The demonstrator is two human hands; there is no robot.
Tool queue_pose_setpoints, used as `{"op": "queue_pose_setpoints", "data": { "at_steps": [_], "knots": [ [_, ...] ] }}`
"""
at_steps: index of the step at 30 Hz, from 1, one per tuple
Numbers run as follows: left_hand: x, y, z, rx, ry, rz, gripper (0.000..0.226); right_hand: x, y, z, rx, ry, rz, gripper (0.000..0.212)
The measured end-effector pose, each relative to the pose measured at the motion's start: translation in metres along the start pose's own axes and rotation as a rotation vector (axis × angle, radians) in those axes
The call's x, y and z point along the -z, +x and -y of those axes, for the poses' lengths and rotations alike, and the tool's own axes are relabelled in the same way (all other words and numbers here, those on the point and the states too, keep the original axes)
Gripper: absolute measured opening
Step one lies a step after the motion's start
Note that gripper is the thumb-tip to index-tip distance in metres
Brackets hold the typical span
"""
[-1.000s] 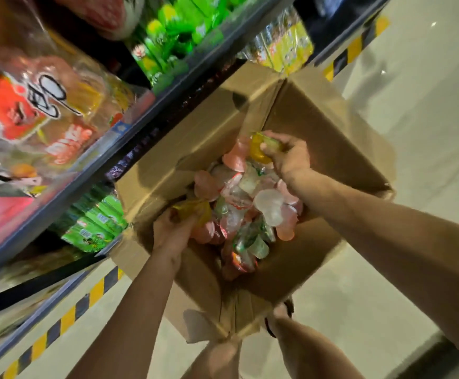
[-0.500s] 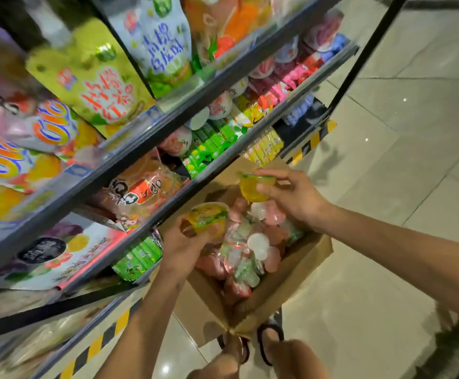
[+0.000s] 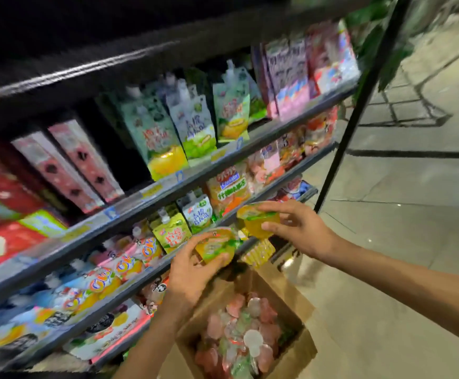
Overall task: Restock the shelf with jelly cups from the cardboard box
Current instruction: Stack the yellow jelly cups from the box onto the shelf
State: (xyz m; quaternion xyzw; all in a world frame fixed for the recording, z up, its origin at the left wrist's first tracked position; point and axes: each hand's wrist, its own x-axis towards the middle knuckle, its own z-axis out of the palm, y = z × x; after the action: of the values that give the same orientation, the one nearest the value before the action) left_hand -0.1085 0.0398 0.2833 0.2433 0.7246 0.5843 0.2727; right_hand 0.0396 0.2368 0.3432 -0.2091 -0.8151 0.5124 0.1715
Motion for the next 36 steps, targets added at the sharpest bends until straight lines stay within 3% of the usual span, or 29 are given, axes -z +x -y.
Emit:
{"op": "queue_pose_setpoints", "data": {
  "at_steps": [6, 16, 22, 36],
  "knots": [
    [0.018, -0.020, -0.123, -0.231, 0.068, -0.066, 0.043, 0.056, 0.013, 0.119, 0.167, -0.031, 0.025, 0.032],
    [0.086, -0.050, -0.261, -0.403, 0.151, -0.169, 0.043, 0.080, 0.046, 0.270, 0.396, 0.071, 0.008, 0.033],
    [0.135, -0.054, -0.289, -0.398, 0.187, -0.333, 0.053, 0.058, 0.068, 0.321, 0.443, 0.226, 0.096, 0.033],
    [0.207, -0.061, -0.295, -0.411, 0.273, -0.632, 0.042, -0.014, 0.115, 0.370, 0.512, 0.250, 0.228, 0.032]
  ]
}}
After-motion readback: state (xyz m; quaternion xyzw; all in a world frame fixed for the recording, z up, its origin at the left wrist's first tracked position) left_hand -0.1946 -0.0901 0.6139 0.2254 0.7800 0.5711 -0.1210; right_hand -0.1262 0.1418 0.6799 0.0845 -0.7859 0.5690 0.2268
